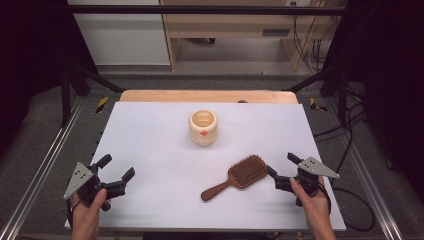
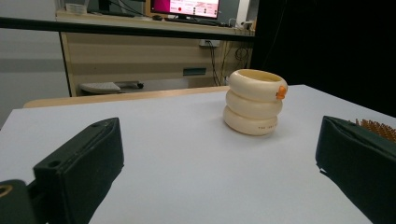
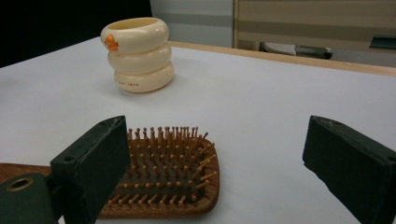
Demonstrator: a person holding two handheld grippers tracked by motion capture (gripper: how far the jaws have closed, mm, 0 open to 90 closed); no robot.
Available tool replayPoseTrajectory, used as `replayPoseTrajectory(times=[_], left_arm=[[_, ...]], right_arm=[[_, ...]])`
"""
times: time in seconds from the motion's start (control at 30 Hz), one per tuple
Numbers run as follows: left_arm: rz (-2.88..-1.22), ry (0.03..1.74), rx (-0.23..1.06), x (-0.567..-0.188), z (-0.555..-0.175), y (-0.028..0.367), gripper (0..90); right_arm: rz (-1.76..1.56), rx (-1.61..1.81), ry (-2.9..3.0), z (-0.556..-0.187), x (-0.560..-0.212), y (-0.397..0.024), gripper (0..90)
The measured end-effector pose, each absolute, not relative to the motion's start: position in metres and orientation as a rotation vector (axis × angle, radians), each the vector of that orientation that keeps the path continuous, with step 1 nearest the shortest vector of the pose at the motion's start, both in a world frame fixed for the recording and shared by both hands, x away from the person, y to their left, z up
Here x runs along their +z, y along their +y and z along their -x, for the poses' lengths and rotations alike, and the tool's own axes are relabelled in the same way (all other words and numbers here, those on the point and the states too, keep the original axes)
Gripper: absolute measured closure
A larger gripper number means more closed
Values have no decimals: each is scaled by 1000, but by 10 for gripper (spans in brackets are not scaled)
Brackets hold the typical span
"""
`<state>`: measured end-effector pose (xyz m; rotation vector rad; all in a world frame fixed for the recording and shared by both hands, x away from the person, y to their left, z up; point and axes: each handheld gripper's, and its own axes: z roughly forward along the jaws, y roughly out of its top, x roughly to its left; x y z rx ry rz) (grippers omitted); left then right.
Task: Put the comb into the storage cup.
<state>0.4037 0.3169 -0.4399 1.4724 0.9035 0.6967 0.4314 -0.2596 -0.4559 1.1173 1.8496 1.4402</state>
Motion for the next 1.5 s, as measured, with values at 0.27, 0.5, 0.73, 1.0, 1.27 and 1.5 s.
replayPoseTrajectory(times=[0.27, 0.5, 0.73, 1.0, 1.27, 1.5], left_arm=[[-1479, 906, 699, -441, -404, 316, 11], [-1480, 914, 700, -441, -405, 316, 11], [-1494, 912, 706, -442, -405, 312, 13], [-1499, 913, 712, -443, -404, 310, 13], [-1497, 933, 728, -444, -403, 311, 16], [-1495, 935, 709, -446, -406, 311, 17]], right_arm=[[-1189, 1369, 1846, -434, -456, -258, 67], [-1213, 1307, 1870, -434, -454, -258, 285], [-1159, 1291, 1860, -434, -442, -251, 699], [-1177, 1263, 1891, -455, -431, -247, 899], [-1234, 1232, 1943, -489, -433, -245, 900], [-1284, 1201, 1998, -493, -454, -245, 900]])
